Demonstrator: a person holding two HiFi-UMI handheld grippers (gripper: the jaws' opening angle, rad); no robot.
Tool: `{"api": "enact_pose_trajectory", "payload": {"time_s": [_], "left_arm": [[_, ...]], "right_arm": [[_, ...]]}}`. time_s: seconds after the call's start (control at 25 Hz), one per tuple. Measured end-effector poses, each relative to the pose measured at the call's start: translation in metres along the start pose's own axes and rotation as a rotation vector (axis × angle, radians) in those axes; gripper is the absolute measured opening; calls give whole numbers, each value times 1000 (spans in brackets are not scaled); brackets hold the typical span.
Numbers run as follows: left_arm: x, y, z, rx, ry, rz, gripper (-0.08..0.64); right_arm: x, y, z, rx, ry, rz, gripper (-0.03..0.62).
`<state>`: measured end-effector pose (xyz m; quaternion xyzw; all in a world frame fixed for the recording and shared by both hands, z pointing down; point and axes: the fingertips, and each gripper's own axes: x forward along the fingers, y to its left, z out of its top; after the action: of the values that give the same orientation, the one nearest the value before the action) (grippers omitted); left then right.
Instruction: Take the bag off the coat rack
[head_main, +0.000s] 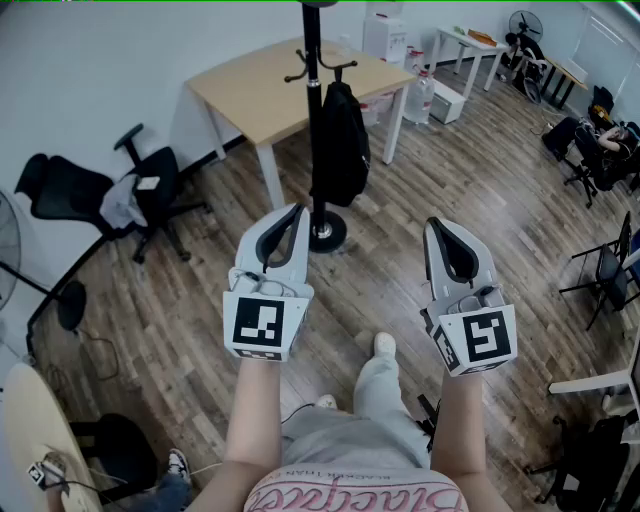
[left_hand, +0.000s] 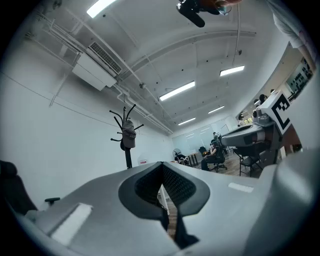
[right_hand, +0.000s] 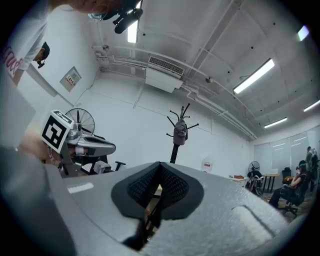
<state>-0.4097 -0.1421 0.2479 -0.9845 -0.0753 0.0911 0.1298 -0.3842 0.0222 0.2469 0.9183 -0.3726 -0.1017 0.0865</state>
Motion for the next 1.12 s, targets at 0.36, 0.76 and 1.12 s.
{"api": "enact_pose_trajectory", "payload": {"time_s": [0.36, 0.76, 1.12], "left_arm": [[35, 3, -4, -27, -2, -8, 14], [108, -13, -25, -58, 42, -42, 14], [175, -15, -42, -37, 69, 22, 14]], "right_arm": [[21, -22, -5, 67, -33, 7, 0], [54, -80, -40, 72, -1, 13, 0], [106, -137, -64, 74, -18, 97, 0]]}}
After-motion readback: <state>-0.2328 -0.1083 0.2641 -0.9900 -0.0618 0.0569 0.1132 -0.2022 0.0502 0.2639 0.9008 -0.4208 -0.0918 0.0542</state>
